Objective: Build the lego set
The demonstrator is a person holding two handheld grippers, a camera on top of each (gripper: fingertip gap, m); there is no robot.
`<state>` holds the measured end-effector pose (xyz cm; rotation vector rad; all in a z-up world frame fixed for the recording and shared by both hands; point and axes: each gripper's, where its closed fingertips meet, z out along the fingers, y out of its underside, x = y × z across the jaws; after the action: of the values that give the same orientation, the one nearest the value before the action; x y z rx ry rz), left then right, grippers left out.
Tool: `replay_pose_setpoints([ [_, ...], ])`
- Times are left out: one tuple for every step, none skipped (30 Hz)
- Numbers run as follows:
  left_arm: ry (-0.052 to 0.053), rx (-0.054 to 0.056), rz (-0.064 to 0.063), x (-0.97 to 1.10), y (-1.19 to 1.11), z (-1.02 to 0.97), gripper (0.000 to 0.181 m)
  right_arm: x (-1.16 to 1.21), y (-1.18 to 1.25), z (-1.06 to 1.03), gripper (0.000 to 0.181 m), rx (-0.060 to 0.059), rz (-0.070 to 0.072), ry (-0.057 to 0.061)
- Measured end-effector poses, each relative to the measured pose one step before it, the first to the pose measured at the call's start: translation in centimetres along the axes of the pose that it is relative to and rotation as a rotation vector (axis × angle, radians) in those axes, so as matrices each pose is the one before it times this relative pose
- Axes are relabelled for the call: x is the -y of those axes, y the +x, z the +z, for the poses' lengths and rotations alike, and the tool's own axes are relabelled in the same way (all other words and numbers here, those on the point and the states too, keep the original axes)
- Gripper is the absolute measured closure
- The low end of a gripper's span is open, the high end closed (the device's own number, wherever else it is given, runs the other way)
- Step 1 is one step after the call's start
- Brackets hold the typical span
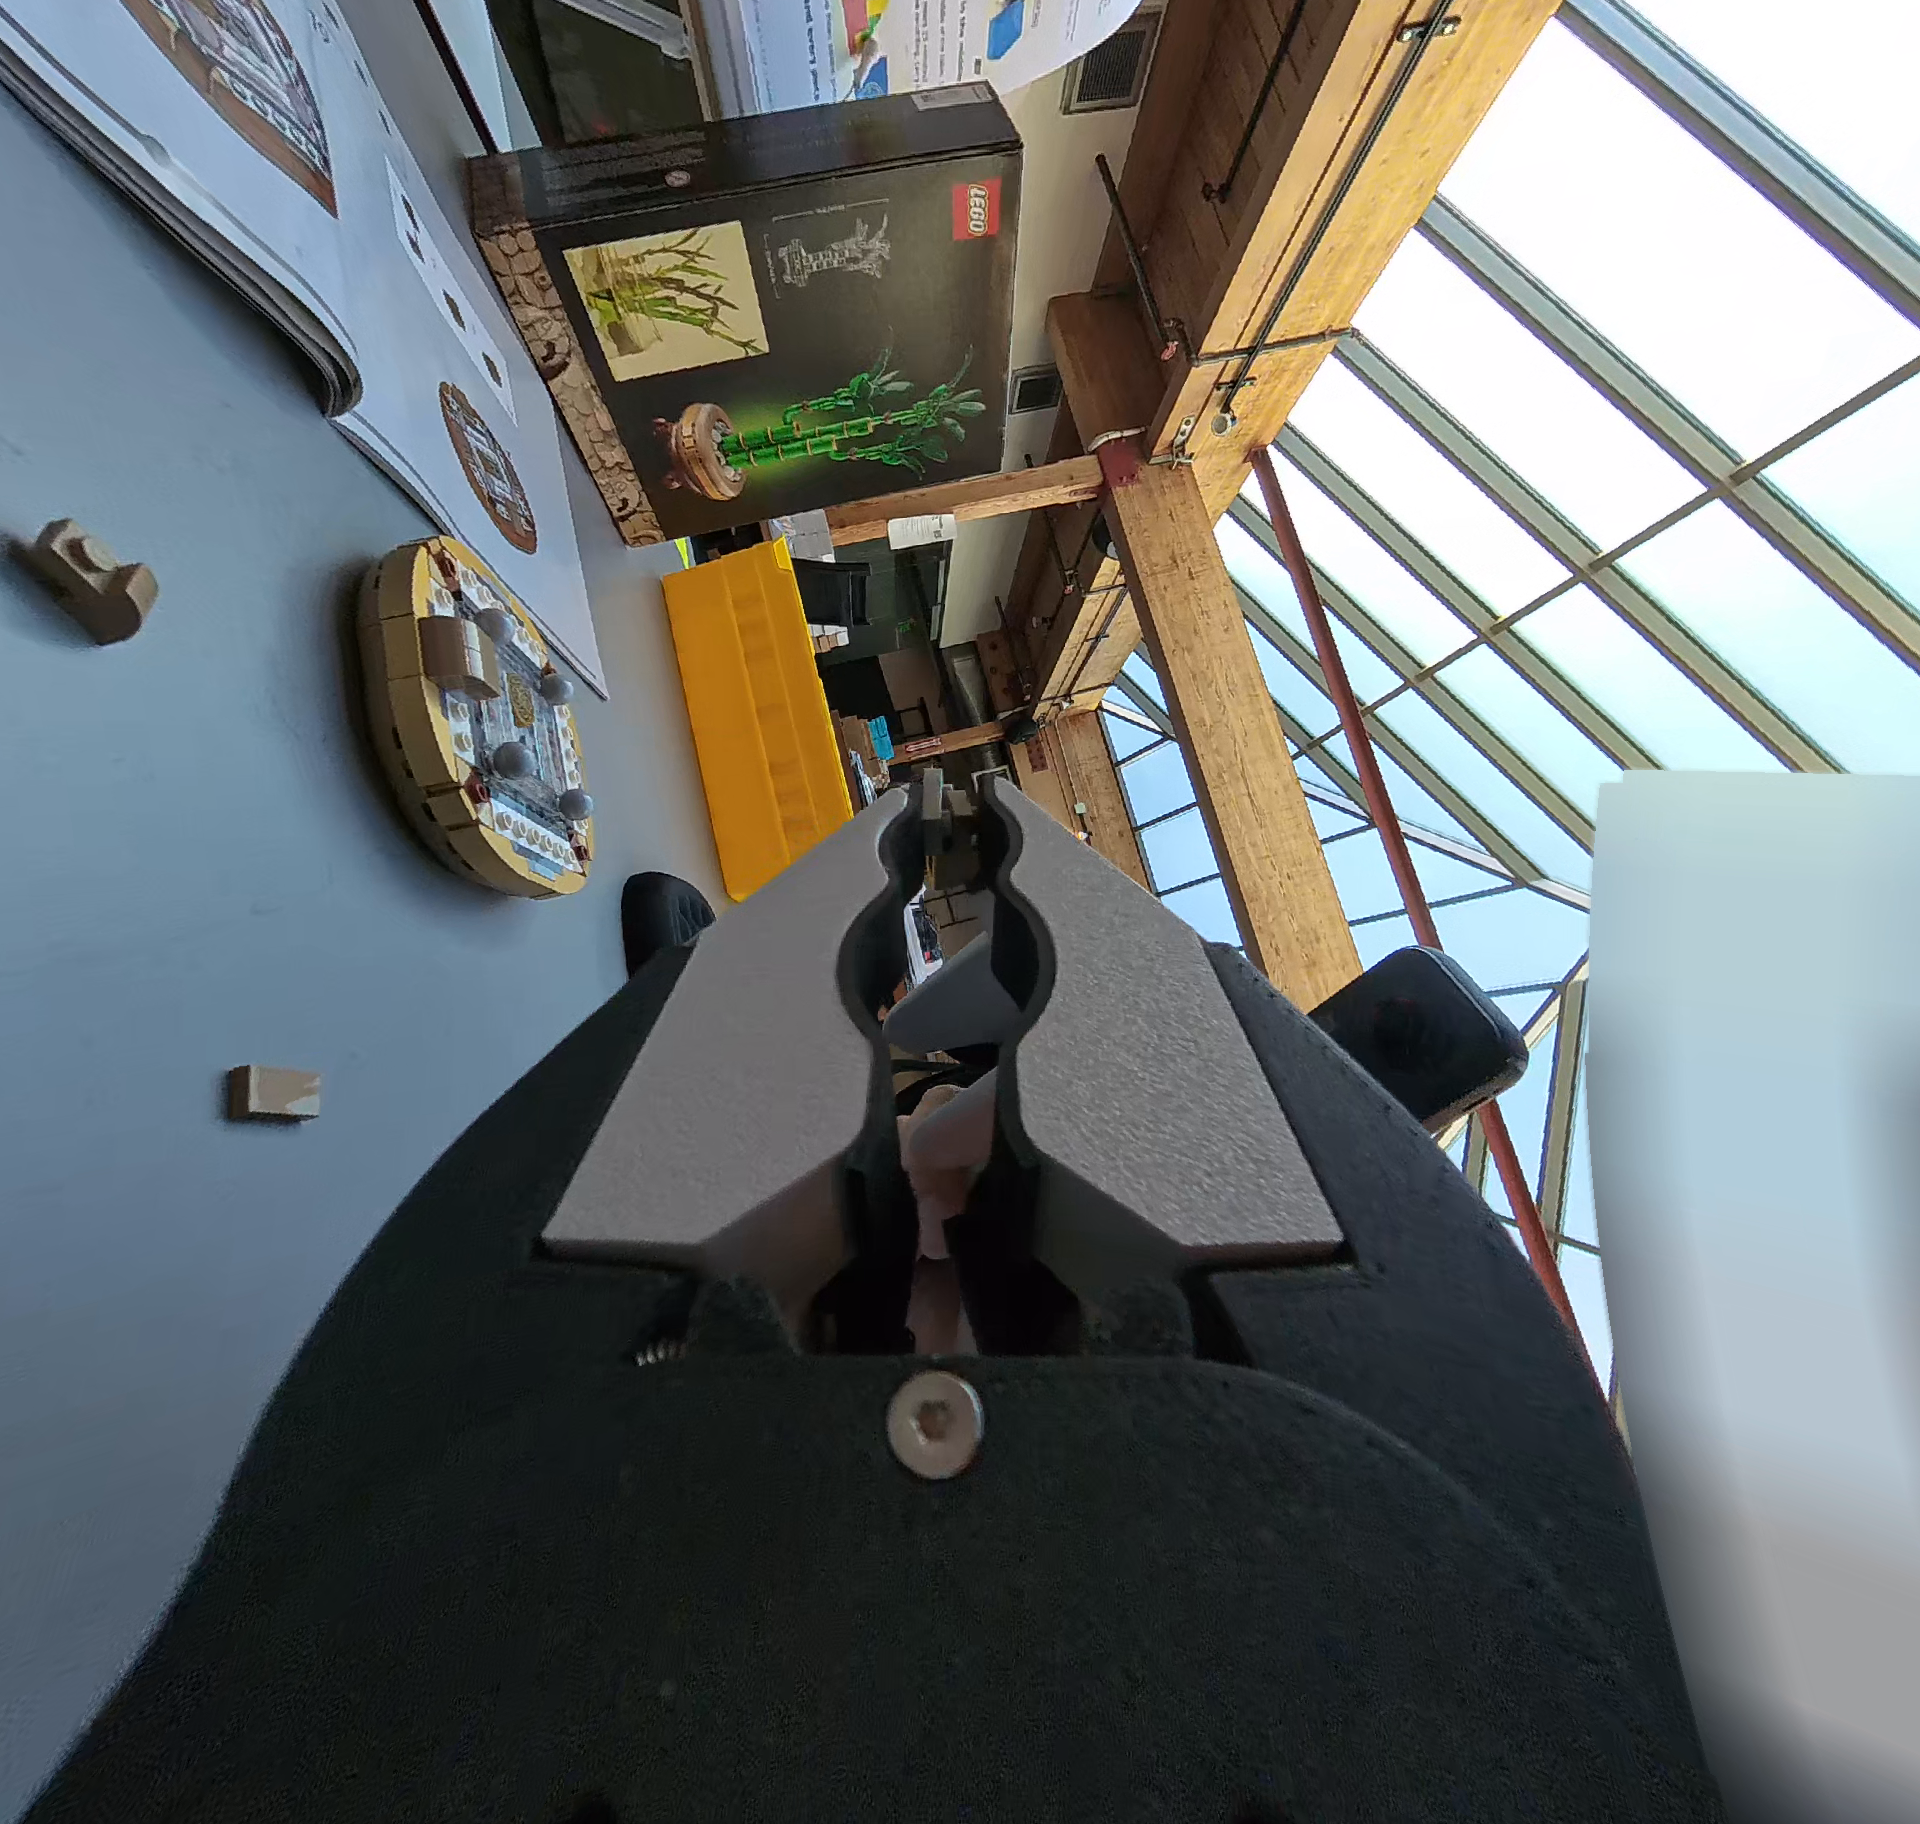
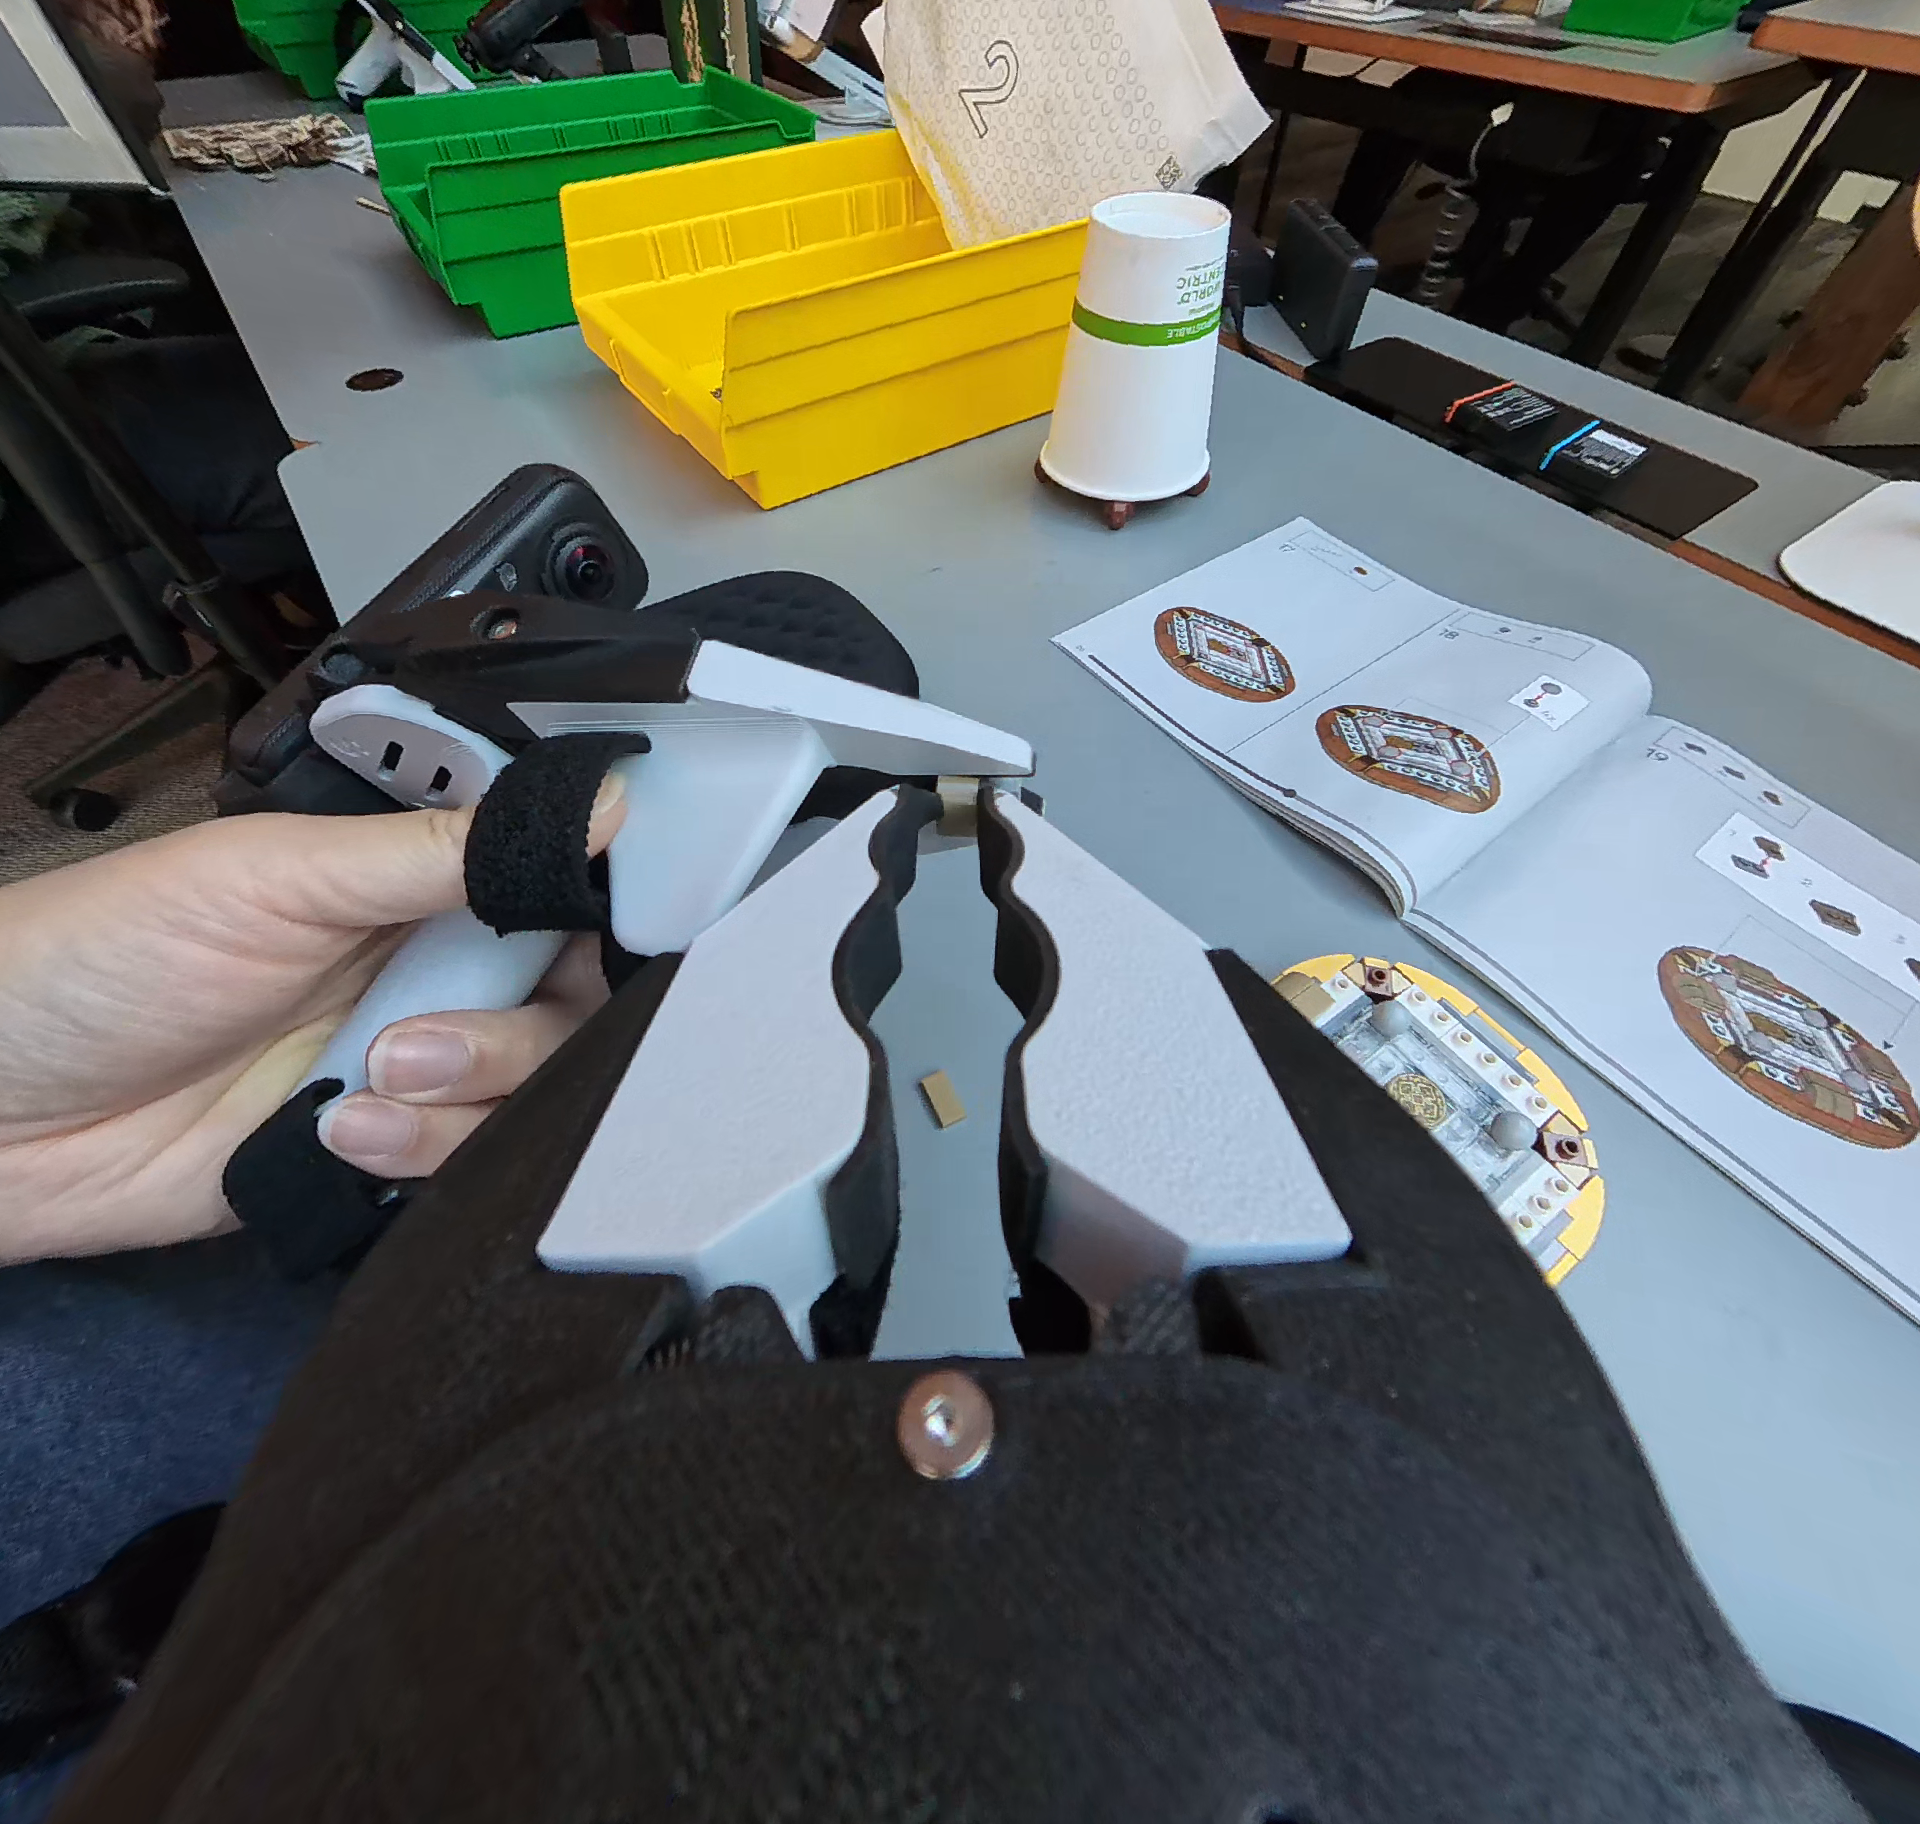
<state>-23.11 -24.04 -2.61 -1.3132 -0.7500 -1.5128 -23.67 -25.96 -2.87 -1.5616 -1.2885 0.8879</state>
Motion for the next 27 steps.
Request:
replay_pose_setpoints([
  [-0.0010,-0.0012,0.0002,-0.012,0.003,0.000,0.174,-0.007,-0.022,-0.022,0.171,0.0028,0.0015,0.0010],
  [-0.0002,-0.0009,-0.0001,-0.010,0.023,0.005,0.174,0.011,-0.013,-0.024,0.171,0.0009,0.0013,0.0027],
  [-0.0006,0.0013,0.0015,-0.016,-0.008,0.004,0.174,-0.019,-0.008,-0.006,0.171,0.0007,0.0028,-0.0006],
  [-0.0009,0.0005,0.0020,-0.010,-0.001,-0.002,0.174,-0.017,-0.021,-0.001,0.170,0.0026,0.0049,-0.0015],
  [0.0005,-0.0031,-0.0013,-0.004,0.043,0.005,0.174,0.048,-0.024,-0.014,0.170,0.0033,0.0061,0.0019],
  [-0.0004,-0.0020,-0.0021,-0.016,0.033,-0.002,0.174,0.024,-0.020,-0.011,0.170,0.0036,0.0046,0.0005],
  [-0.0007,0.0006,0.0004,-0.013,-0.004,0.010,0.174,-0.035,-0.012,0.018,0.169,0.0040,0.0059,-0.0028],
  [0.0003,0.0006,0.0006,0.001,-0.011,-0.007,0.174,-0.007,-0.025,0.012,0.168,0.0035,0.0046,-0.0011],
  [0.0000,0.0000,-0.0005,0.005,-0.004,-0.015,0.174,-0.005,-0.013,0.003,0.167,0.0024,0.0026,-0.0006],
  [0.0004,-0.0001,-0.0009,-0.001,-0.009,-0.011,0.174,-0.012,-0.043,0.012,0.166,0.0035,0.0018,-0.0006],
  [-0.0001,-0.0009,-0.0016,-0.015,-0.004,-0.004,0.174,-0.008,-0.128,0.014,0.165,0.0080,0.0063,-0.0004],
  [0.0006,0.0000,-0.0017,0.003,-0.004,-0.009,0.174,-0.018,-0.045,0.009,0.165,0.0022,0.0045,-0.0010],
  [-0.0003,0.0009,0.0000,-0.006,-0.022,-0.005,0.174,-0.031,0.036,0.014,0.166,-0.0027,-0.0018,-0.0022],
  [-0.0010,0.0009,0.0011,-0.022,-0.010,-0.001,0.174,-0.037,0.087,0.003,0.168,-0.0056,-0.0031,-0.0024],
  [-0.0005,0.0009,-0.0002,-0.040,-0.017,-0.003,0.174,-0.035,0.094,0.014,0.169,-0.0057,-0.0013,-0.0026],
  [-0.0009,0.0000,-0.0005,-0.038,-0.007,0.012,0.174,-0.016,0.107,0.004,0.171,-0.0061,0.0012,-0.0007],
  [-0.0011,0.0000,-0.0001,-0.050,-0.010,0.014,0.174,-0.019,0.091,0.011,0.171,-0.0053,0.0018,-0.0002],
  [-0.0002,0.0015,0.0003,-0.030,-0.013,0.012,0.174,-0.043,0.095,0.021,0.172,-0.0061,0.0021,-0.0026],
  [0.0016,0.0026,0.0011,0.015,-0.039,-0.007,0.174,-0.023,0.025,0.035,0.172,-0.0042,-0.0035,-0.0012],
  [0.0008,0.0030,-0.0001,0.016,-0.049,-0.009,0.174,-0.043,0.001,0.033,0.173,-0.0062,-0.0099,-0.0036],
  [-0.0004,0.0008,-0.0005,-0.006,-0.040,0.000,0.174,-0.031,0.009,0.005,0.173,-0.0092,-0.0188,-0.0028],
  [-0.0011,0.0014,-0.0015,-0.037,-0.059,-0.002,0.174,-0.058,0.009,0.005,0.174,-0.0108,-0.0241,-0.0069],
  [-0.0006,0.0013,-0.0014,-0.037,-0.053,-0.017,0.174,-0.062,0.006,-0.002,0.174,-0.0111,-0.0260,-0.0080],
  [0.0004,-0.0011,-0.0017,-0.017,-0.001,0.004,0.174,-0.022,0.000,-0.012,0.174,-0.0118,-0.0240,-0.0040],
  [-0.0008,0.0077,0.0006,-0.020,-0.111,-0.002,0.174,-0.132,0.022,0.039,0.174,-0.0116,-0.0239,-0.0126],
  [0.0003,0.0123,0.0045,-0.015,-0.181,0.004,0.174,-0.155,0.016,0.063,0.174,-0.0100,-0.0205,-0.0140],
  [0.0015,0.0086,0.0022,0.015,-0.121,-0.006,0.174,-0.124,-0.048,0.087,0.174,-0.0039,-0.0105,-0.0104],
])
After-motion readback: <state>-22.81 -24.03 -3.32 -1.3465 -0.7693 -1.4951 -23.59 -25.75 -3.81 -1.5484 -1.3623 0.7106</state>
